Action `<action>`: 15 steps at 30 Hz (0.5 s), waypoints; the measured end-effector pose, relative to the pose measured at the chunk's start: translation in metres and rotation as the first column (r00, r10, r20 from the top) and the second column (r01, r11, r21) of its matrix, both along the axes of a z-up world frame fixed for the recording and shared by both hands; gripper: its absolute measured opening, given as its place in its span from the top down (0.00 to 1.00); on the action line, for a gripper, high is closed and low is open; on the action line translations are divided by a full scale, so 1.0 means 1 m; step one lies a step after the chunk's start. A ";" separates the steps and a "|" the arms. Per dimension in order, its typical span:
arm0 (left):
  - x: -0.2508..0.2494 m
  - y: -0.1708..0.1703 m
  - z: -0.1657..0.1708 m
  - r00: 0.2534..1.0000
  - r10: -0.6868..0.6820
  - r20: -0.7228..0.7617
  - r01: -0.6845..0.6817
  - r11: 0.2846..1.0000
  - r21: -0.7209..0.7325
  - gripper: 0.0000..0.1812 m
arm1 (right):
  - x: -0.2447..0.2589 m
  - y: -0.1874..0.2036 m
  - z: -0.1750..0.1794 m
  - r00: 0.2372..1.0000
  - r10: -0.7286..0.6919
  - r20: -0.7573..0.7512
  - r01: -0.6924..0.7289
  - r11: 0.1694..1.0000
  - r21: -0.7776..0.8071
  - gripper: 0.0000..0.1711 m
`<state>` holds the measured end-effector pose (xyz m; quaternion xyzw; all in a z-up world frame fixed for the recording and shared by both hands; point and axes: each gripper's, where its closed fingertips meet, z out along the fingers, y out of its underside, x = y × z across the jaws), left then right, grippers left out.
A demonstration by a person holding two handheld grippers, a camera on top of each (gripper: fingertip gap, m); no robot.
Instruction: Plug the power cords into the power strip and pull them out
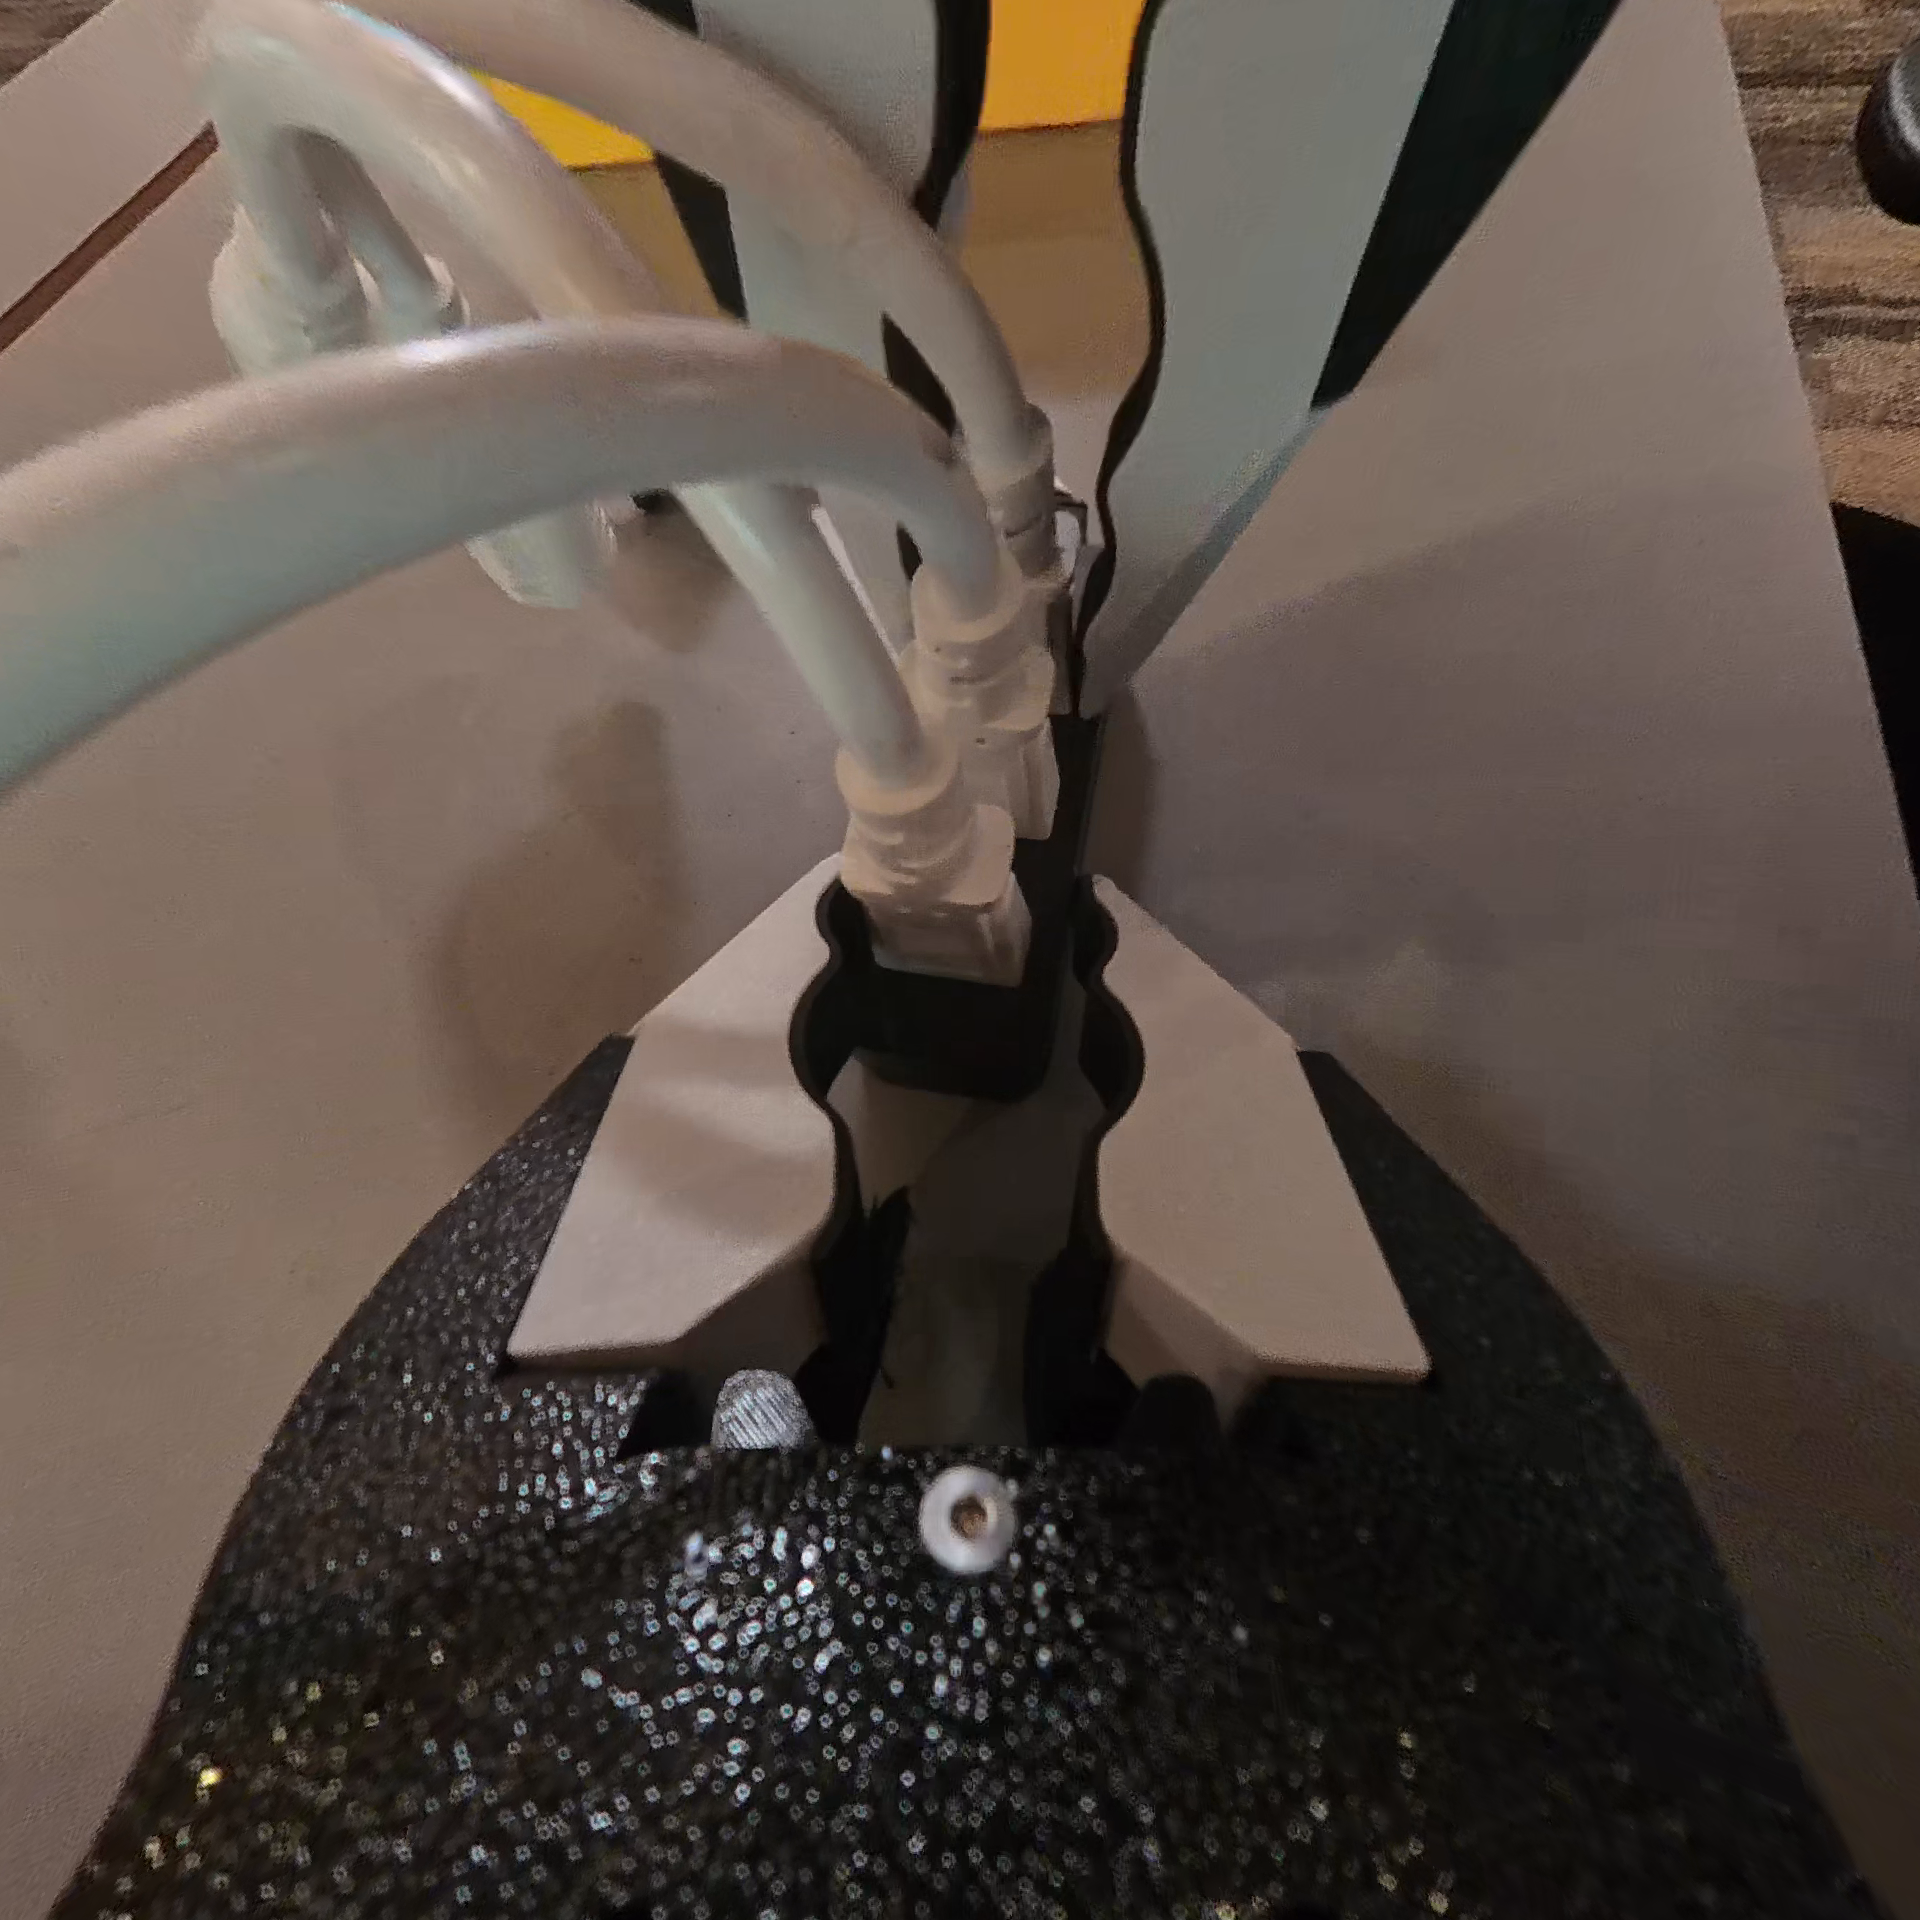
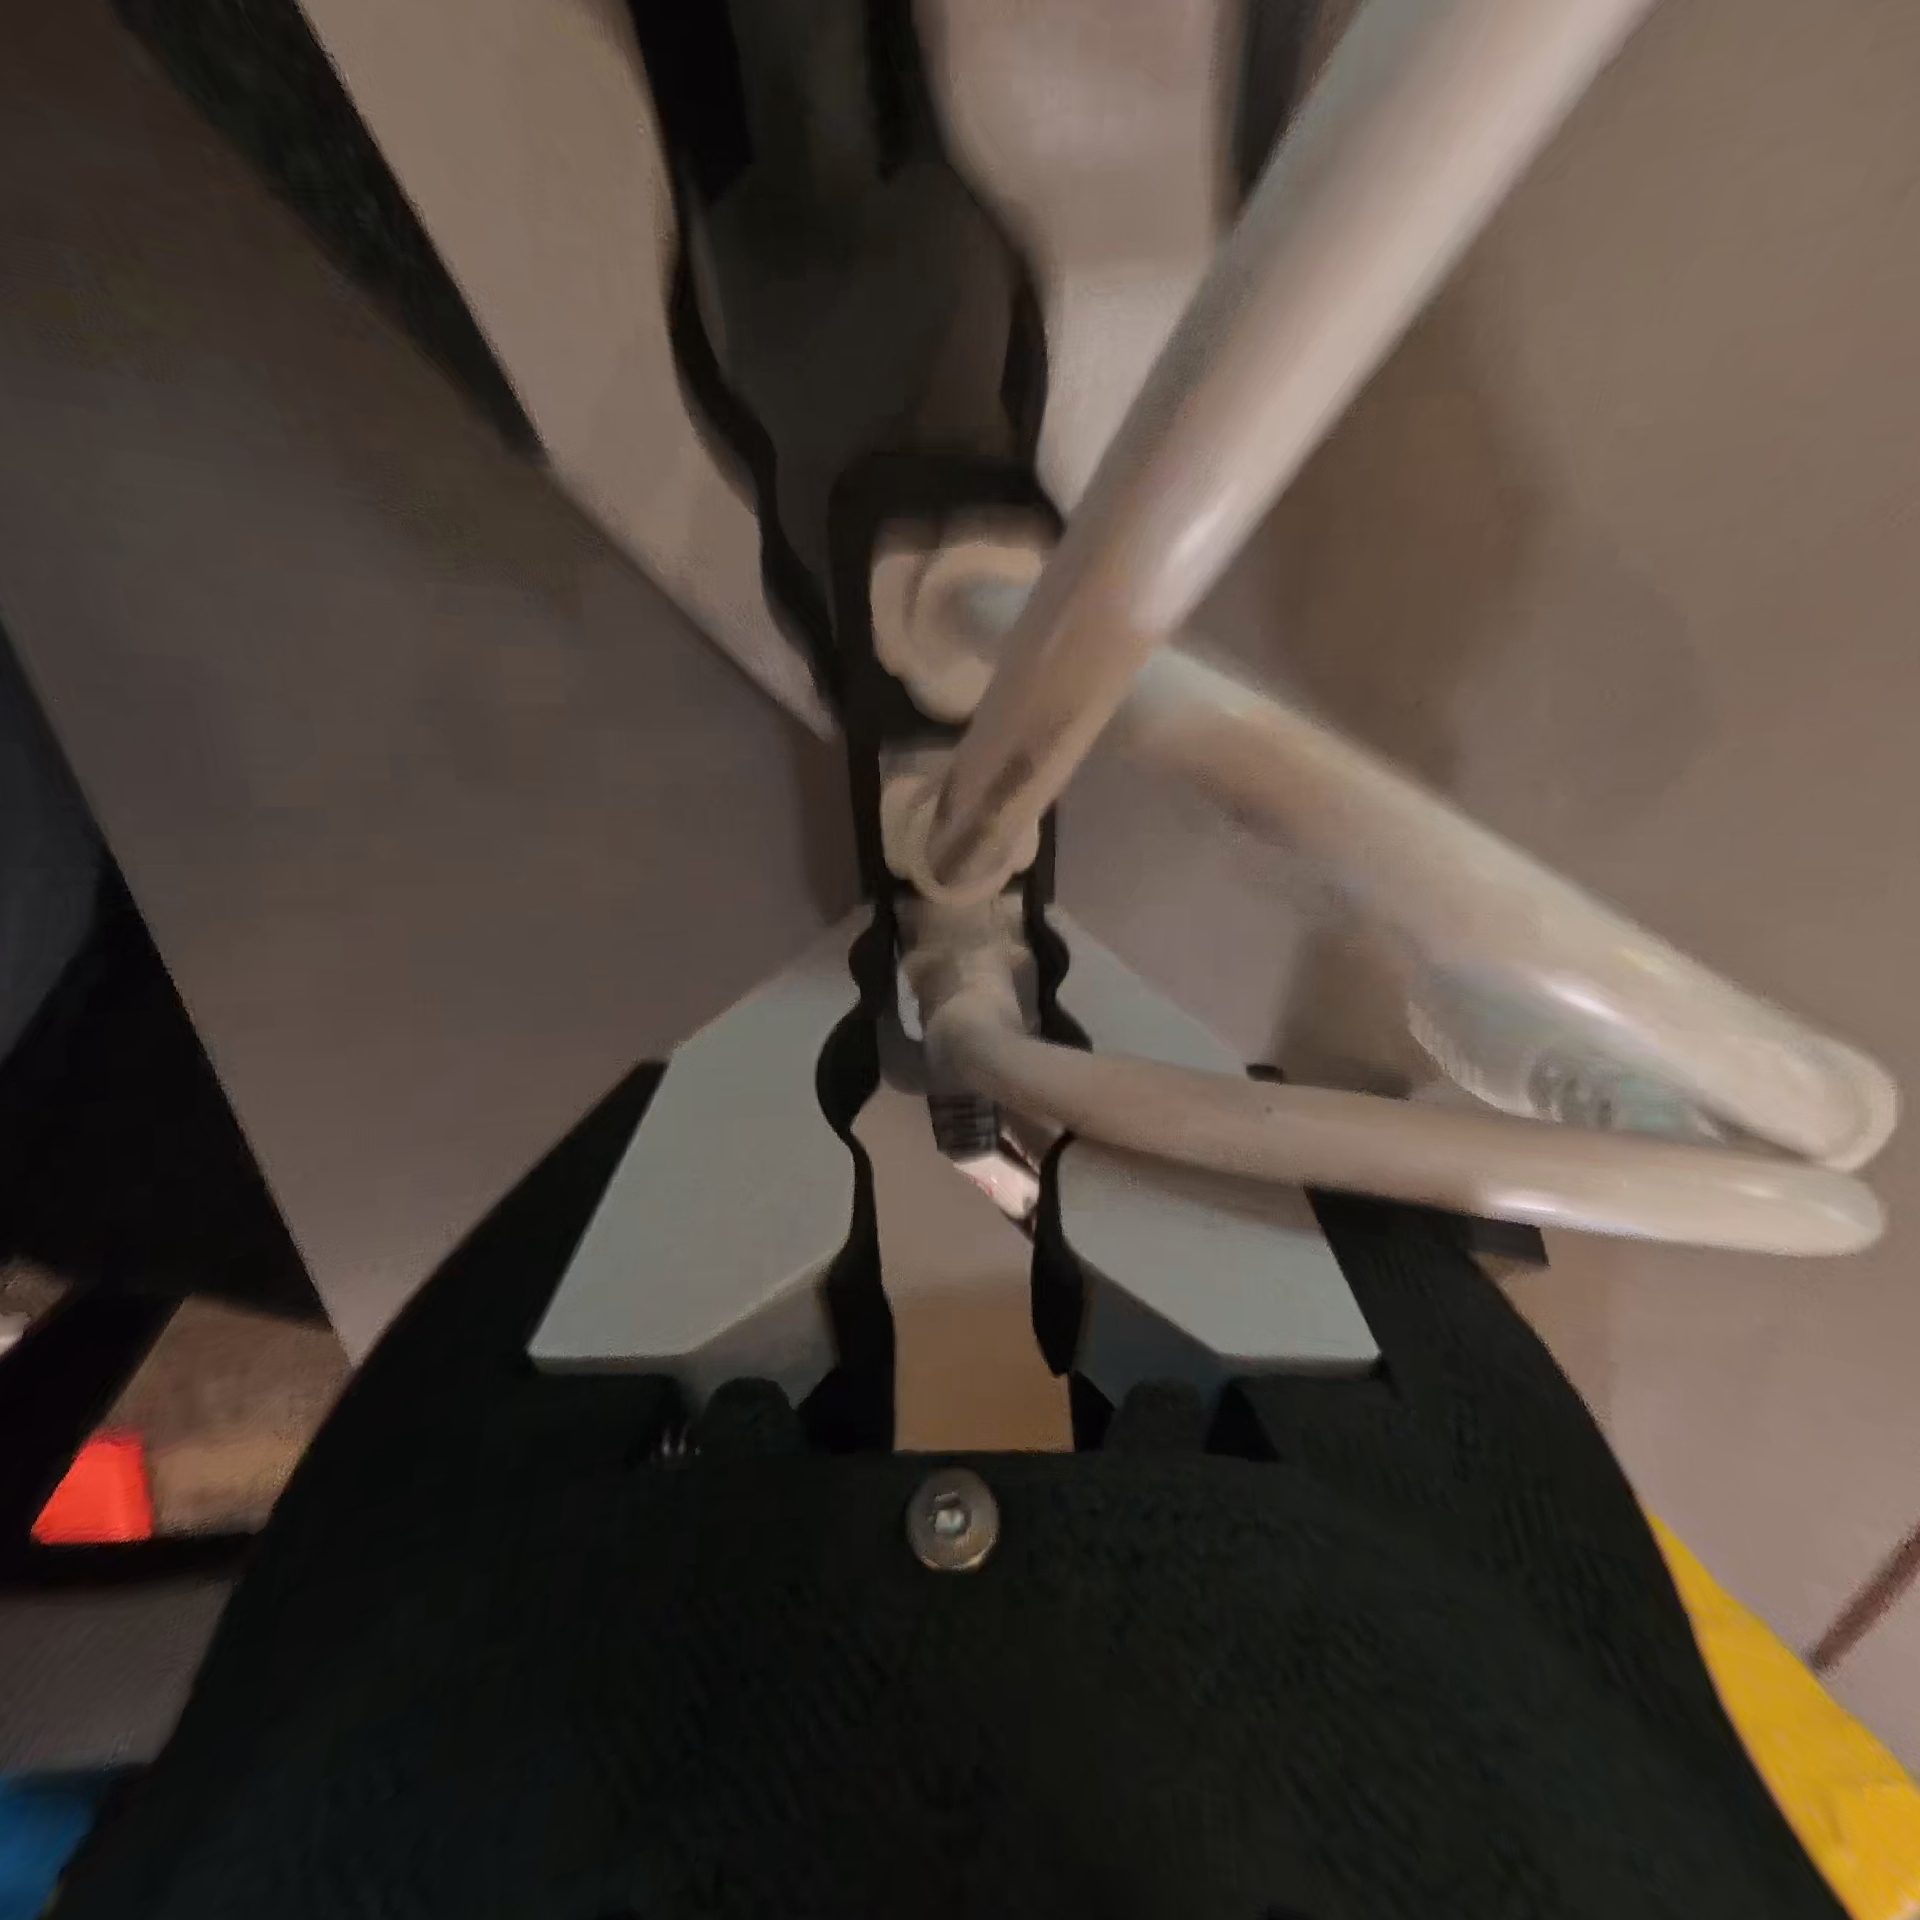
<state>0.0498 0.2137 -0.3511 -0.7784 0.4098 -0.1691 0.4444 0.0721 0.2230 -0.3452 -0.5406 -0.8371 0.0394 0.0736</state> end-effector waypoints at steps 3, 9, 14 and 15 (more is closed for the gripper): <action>0.000 0.001 0.002 1.000 0.008 0.029 -0.008 1.000 -0.022 0.78 | 0.001 0.001 0.007 0.980 -0.104 -0.171 0.098 0.994 -0.044 0.74; 0.000 0.001 0.004 0.995 0.027 0.096 -0.019 0.996 -0.084 0.78 | 0.023 0.014 0.051 0.758 -0.212 -0.617 0.250 0.968 -0.025 0.67; -0.001 0.004 0.005 0.986 0.057 0.159 -0.032 0.988 -0.154 0.78 | 0.046 0.024 0.063 0.470 -0.126 -0.874 0.351 0.935 0.054 0.67; -0.001 0.004 0.006 0.984 0.065 0.168 -0.037 0.986 -0.166 0.78 | 0.051 0.027 0.060 0.440 -0.095 -0.893 0.371 0.925 0.085 0.68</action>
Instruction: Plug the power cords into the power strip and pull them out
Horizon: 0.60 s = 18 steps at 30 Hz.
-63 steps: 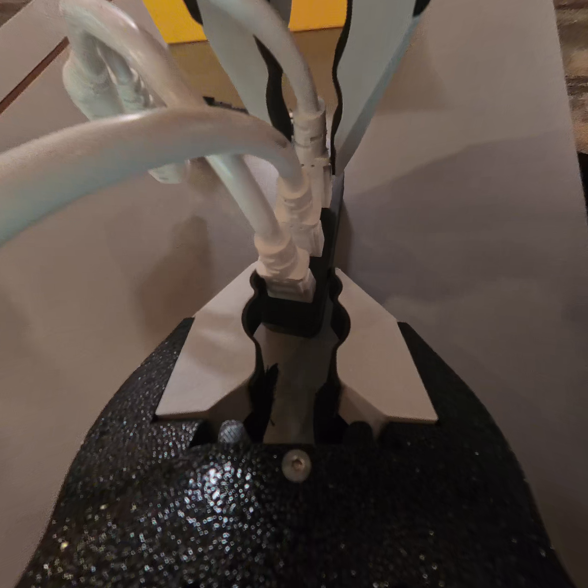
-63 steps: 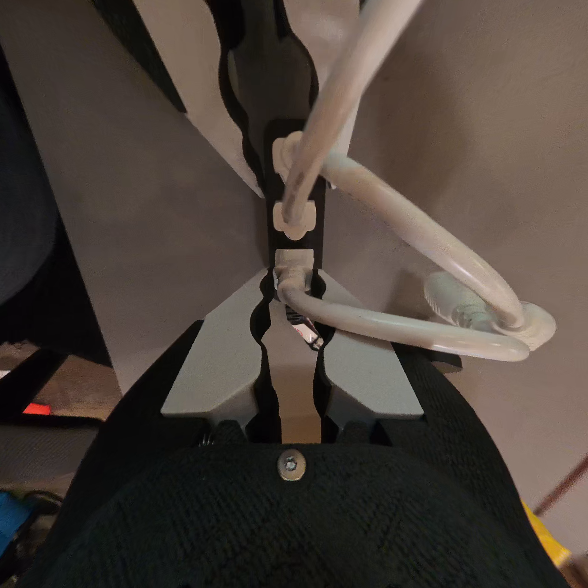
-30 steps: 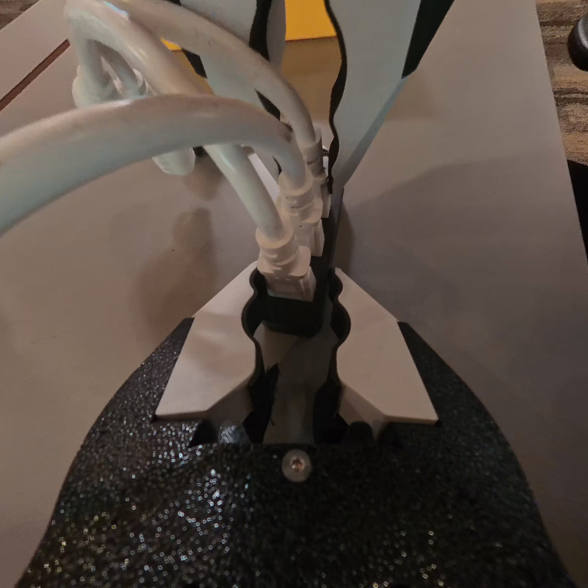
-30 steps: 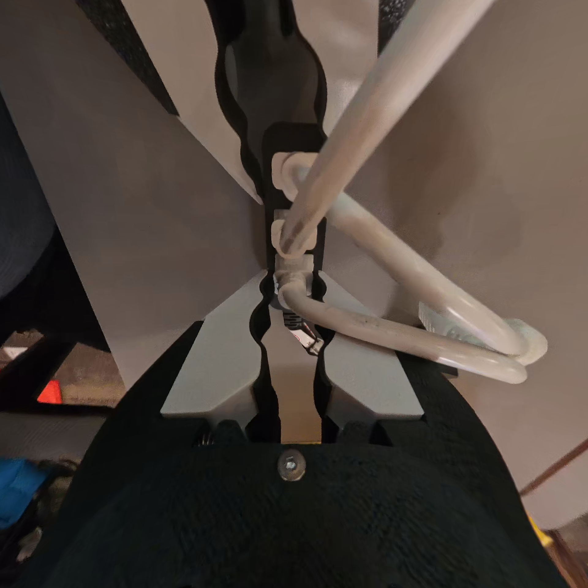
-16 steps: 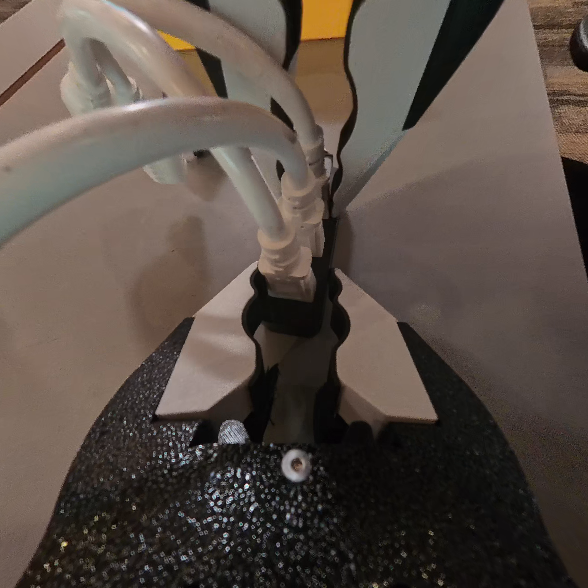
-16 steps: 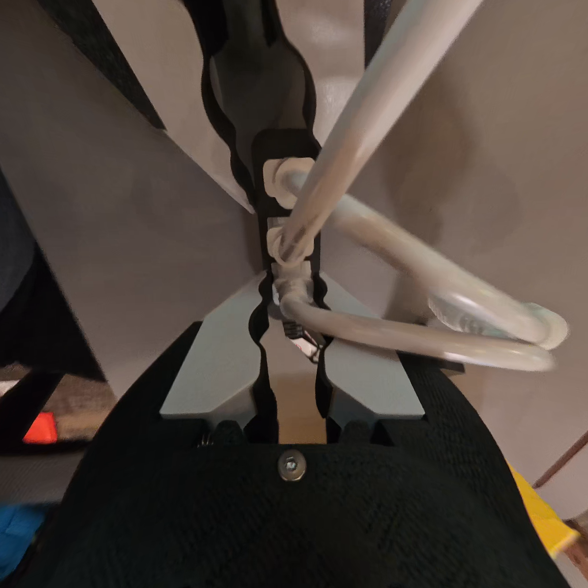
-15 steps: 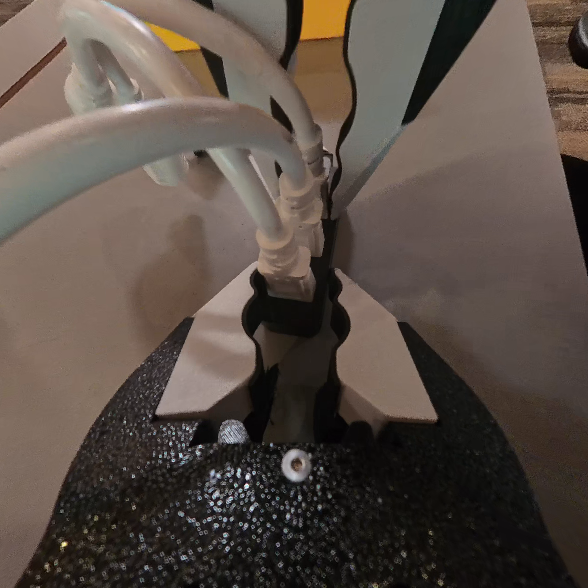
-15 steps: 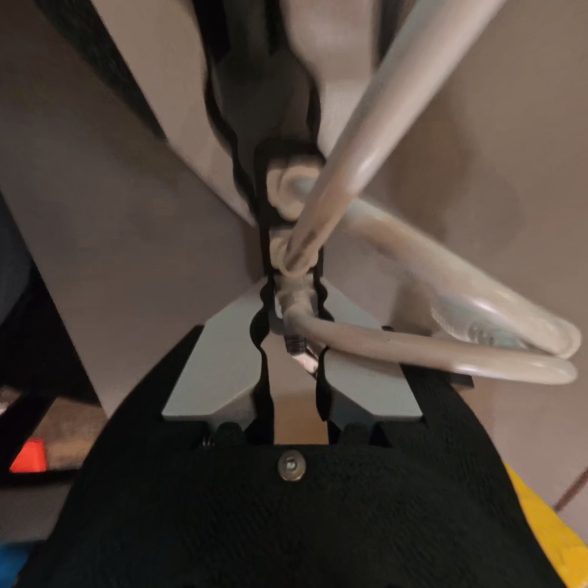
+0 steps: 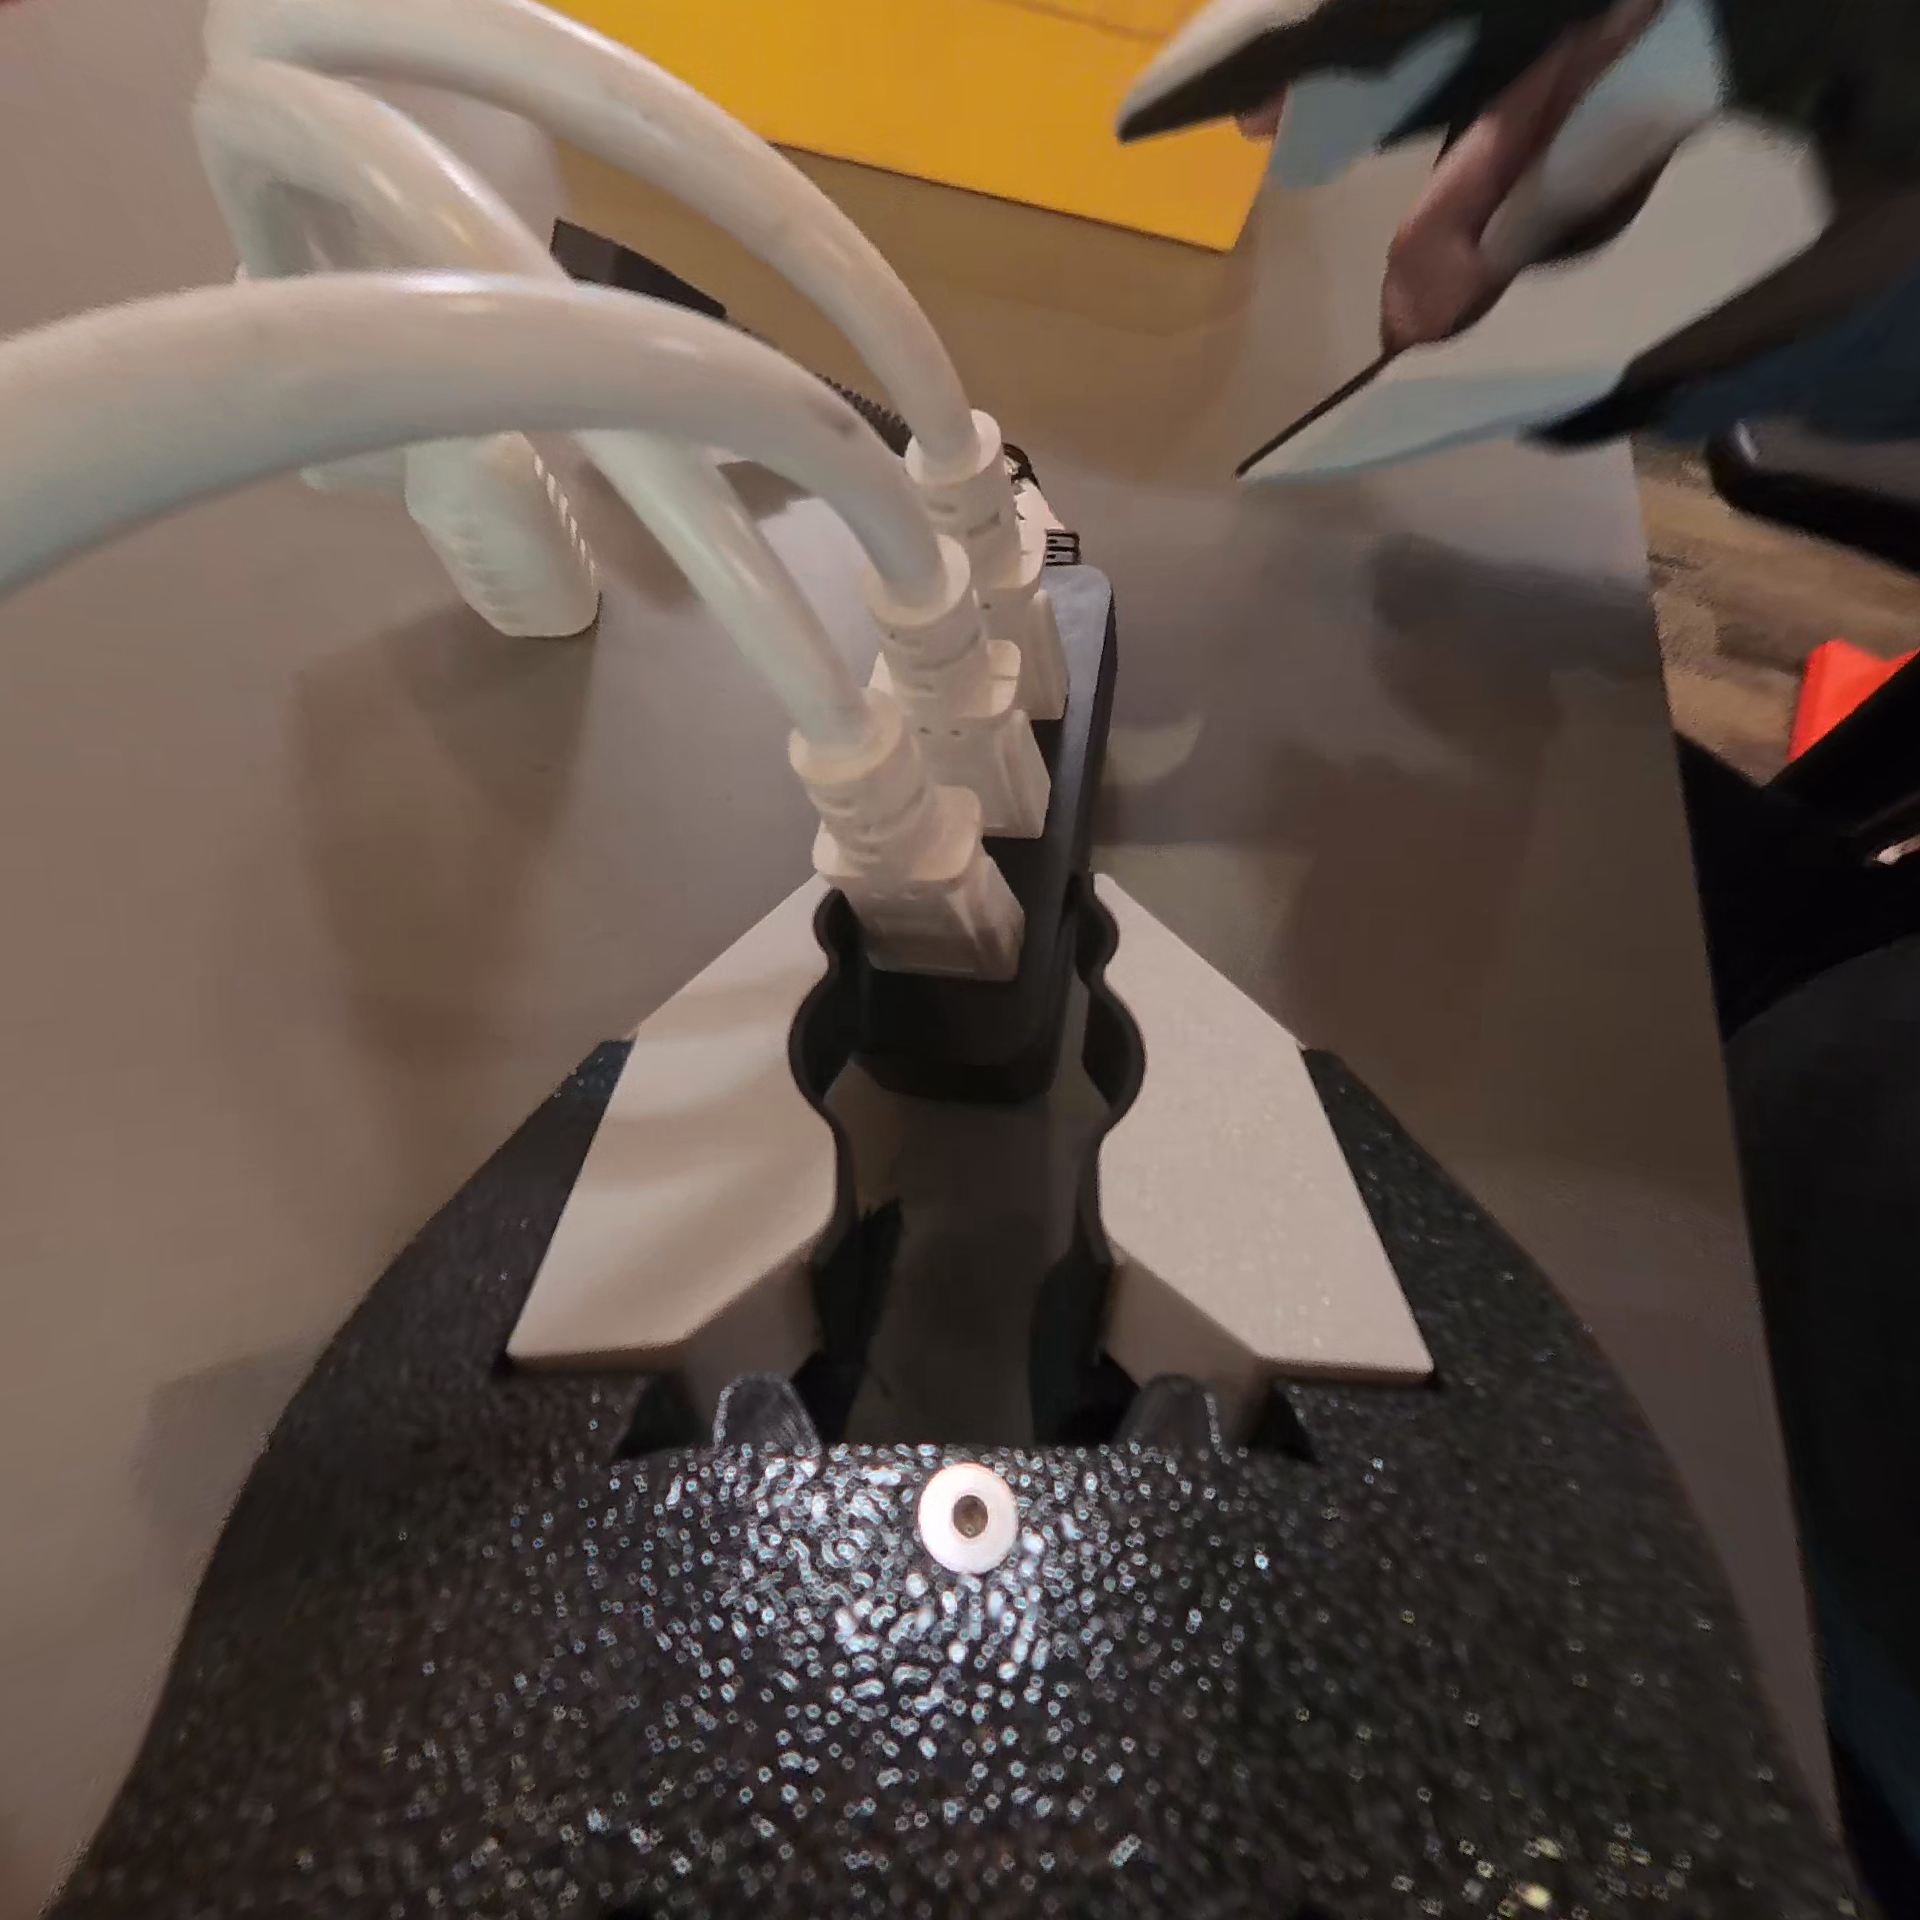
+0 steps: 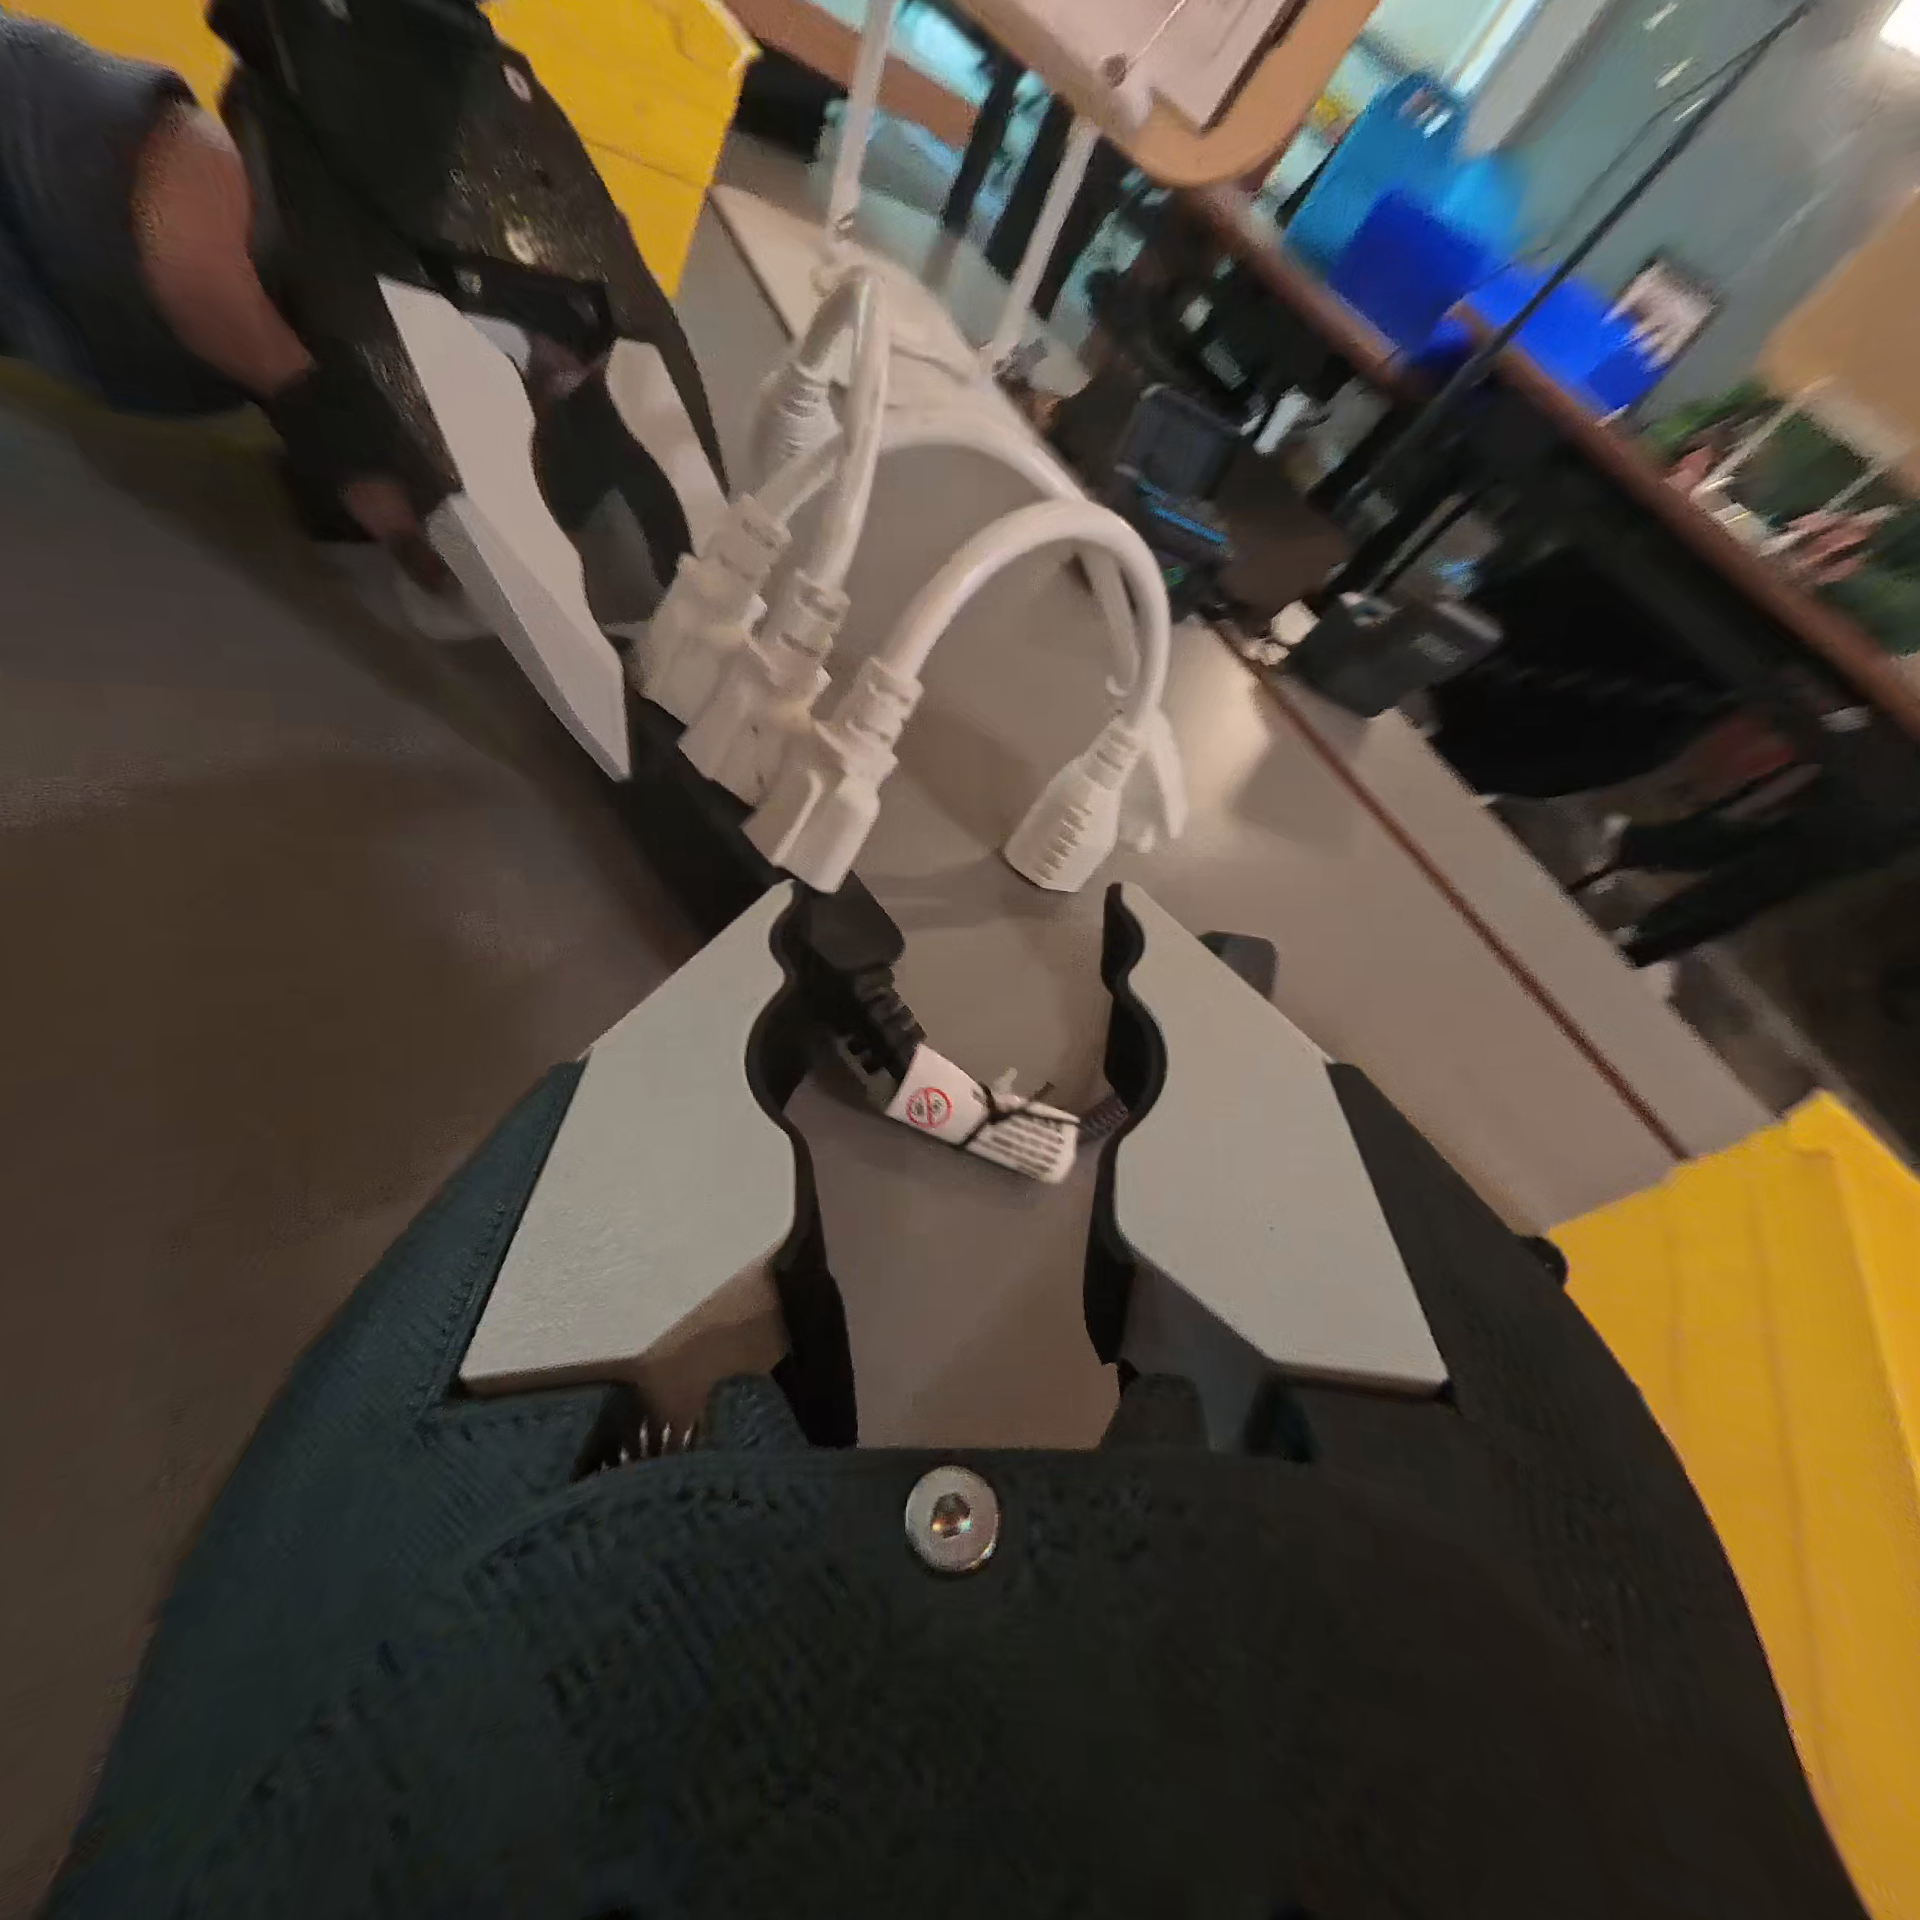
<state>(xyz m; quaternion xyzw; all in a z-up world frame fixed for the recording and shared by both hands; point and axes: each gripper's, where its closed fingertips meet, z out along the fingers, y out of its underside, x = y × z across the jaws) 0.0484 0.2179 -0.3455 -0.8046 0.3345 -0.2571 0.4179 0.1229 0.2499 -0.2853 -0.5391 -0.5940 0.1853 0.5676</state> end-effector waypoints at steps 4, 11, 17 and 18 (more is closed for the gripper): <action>-0.008 0.003 -0.004 0.997 0.080 -0.022 -0.081 0.996 -0.045 0.66 | 0.010 0.009 -0.007 0.996 -0.022 -0.090 0.031 0.994 0.108 0.67; -0.042 -0.009 -0.001 0.984 0.173 -0.030 -0.175 0.981 -0.080 0.56 | -0.013 0.003 -0.016 0.985 0.173 -0.006 -0.173 0.976 -0.134 0.66; -0.044 -0.021 0.034 0.956 0.201 0.214 -0.193 0.979 -0.061 0.56 | -0.039 -0.014 -0.028 0.881 0.457 0.125 -0.320 0.769 -0.554 0.54; -0.043 -0.024 0.036 0.953 0.205 0.222 -0.198 0.979 -0.051 0.56 | -0.040 -0.014 -0.033 0.857 0.484 0.175 -0.316 0.763 -0.563 0.52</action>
